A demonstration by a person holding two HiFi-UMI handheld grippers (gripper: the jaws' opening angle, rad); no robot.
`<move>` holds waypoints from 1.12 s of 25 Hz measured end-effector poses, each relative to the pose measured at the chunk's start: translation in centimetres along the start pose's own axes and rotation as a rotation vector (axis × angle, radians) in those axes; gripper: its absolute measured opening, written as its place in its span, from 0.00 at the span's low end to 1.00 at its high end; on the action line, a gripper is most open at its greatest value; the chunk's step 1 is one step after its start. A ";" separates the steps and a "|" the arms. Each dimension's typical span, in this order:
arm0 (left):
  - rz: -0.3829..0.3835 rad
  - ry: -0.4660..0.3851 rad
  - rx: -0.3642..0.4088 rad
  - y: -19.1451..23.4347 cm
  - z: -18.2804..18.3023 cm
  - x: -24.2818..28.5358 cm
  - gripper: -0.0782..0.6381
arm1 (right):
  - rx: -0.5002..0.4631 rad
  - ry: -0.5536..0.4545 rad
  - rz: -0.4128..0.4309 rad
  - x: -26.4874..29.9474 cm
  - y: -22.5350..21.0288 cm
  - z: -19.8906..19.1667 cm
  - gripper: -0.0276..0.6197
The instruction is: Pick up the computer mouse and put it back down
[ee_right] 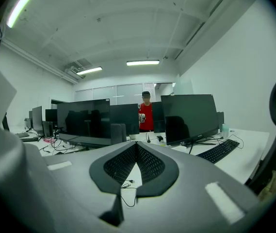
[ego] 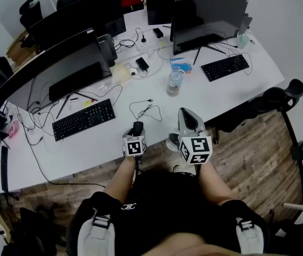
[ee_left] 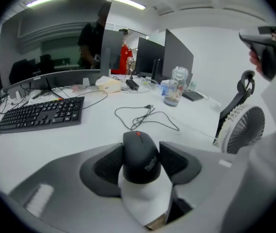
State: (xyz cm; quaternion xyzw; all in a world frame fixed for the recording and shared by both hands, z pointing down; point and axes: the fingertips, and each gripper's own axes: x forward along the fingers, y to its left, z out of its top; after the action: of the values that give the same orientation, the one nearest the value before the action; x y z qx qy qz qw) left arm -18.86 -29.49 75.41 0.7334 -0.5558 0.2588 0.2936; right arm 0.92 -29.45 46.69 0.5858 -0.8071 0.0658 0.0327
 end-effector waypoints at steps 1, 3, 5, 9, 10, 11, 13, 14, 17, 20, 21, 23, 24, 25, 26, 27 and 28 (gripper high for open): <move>0.004 0.013 -0.003 0.1 -0.4 0.1 0.51 | 0.000 0.000 -0.001 0.0 -0.1 0.0 0.05; 0.009 0.033 -0.006 0.2 -1.1 0.4 0.51 | 0.001 0.001 -0.003 -0.1 -0.2 0.0 0.05; 0.005 0.039 -0.003 0.2 -1.4 0.5 0.51 | 0.001 0.000 -0.003 -0.1 -0.3 0.1 0.05; 0.011 0.042 0.012 0.3 -1.4 0.5 0.51 | 0.003 -0.005 0.003 -0.1 0.0 0.0 0.05; 0.018 0.037 0.022 0.2 -1.2 0.3 0.51 | 0.003 -0.006 0.006 0.0 0.1 0.1 0.05; 0.019 0.018 0.034 0.1 -0.6 -0.1 0.51 | 0.004 -0.007 0.010 0.0 0.2 0.1 0.05; 0.013 -0.051 0.053 -0.4 1.1 -1.1 0.51 | 0.007 -0.009 0.017 0.2 0.3 0.1 0.05; 0.014 -0.091 0.057 -0.4 1.9 -1.6 0.51 | 0.009 -0.010 0.021 0.4 0.4 0.1 0.05; 0.044 -0.223 0.043 0.5 4.9 -4.0 0.42 | 0.017 -0.018 0.035 0.8 0.9 0.3 0.05; 0.084 -0.361 0.027 1.1 8.9 -7.6 0.25 | 0.032 -0.037 0.048 1.3 1.5 0.6 0.05; 0.091 -0.406 0.030 1.2 10.3 -8.9 0.20 | 0.034 -0.044 0.054 1.4 1.7 0.8 0.05; 0.090 -0.486 0.034 1.1 13.0 -11.4 0.18 | 0.031 -0.054 0.074 1.8 2.4 1.0 0.05; 0.086 -0.519 0.033 1.0 14.1 -12.6 0.18 | 0.025 -0.058 0.086 1.9 2.8 1.1 0.05; 0.081 -0.548 0.029 0.9 15.1 -13.8 0.18 | 0.018 -0.062 0.100 2.1 3.2 1.1 0.05; 0.078 -0.571 0.027 0.8 16.0 -14.9 0.18 | 0.012 -0.067 0.112 2.2 3.6 1.3 0.05; 0.078 -0.591 0.027 0.7 16.7 -15.8 0.18 | 0.008 -0.073 0.123 2.3 4.0 1.4 0.05; 0.080 -0.608 0.031 0.6 17.3 -16.7 0.18 | 0.007 -0.079 0.131 2.5 4.3 1.5 0.05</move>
State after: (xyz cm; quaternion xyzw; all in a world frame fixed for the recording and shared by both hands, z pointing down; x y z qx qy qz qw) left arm -22.68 -30.99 51.70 0.7591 -0.6426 0.0474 0.0924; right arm -3.92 -30.67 45.21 0.5342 -0.8440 0.0472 -0.0057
